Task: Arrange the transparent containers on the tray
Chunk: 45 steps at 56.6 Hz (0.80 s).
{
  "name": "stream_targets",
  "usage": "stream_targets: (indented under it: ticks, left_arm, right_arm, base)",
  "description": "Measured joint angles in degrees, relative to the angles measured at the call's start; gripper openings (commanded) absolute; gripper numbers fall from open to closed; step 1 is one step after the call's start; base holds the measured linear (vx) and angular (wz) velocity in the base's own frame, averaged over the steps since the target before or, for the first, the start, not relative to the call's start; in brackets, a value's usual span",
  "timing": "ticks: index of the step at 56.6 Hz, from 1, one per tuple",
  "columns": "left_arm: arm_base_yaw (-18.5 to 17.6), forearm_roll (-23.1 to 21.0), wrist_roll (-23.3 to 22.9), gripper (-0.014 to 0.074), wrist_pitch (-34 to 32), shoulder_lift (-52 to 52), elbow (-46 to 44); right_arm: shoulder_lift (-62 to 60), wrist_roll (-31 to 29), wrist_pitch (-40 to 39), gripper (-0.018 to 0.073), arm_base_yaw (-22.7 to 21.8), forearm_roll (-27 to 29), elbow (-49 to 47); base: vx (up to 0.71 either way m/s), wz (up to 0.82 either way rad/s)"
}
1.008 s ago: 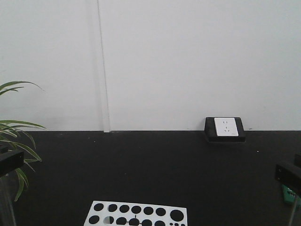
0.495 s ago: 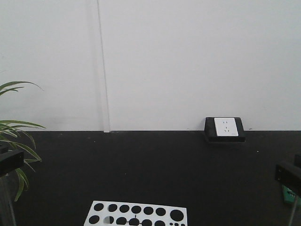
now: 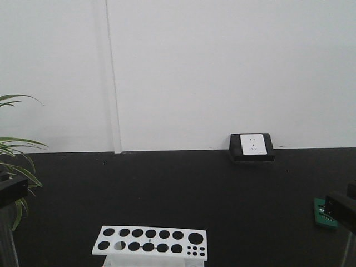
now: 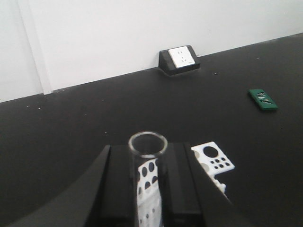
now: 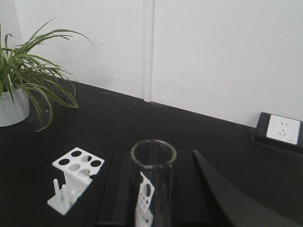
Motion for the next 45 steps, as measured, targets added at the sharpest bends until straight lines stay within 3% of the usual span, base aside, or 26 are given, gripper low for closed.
stream_targets:
  ticks: [45]
  left_arm:
    - [0.0, 0.0, 0.0, 0.0, 0.0, 0.0, 0.0]
  right_arm:
    - [0.0, 0.0, 0.1, -0.0009, 0.0, 0.0, 0.0]
  base:
    - [-0.24, -0.08]
